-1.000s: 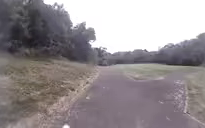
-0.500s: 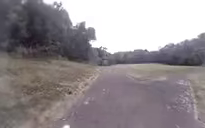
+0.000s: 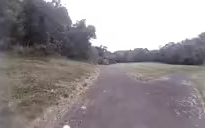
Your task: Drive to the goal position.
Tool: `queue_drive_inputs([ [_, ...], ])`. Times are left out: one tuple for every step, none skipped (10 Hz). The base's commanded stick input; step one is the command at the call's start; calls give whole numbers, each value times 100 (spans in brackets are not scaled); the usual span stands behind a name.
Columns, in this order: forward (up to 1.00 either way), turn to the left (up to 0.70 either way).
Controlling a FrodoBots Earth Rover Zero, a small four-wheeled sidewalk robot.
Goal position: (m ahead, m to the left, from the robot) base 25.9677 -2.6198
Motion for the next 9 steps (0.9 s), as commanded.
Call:
queue_drive_inputs([
  [45,0],
  [45,0],
  [45,0],
  [45,-2],
  [45,-3],
  [45,-21],
  [45,-13],
  [45,0],
  [45,0],
])
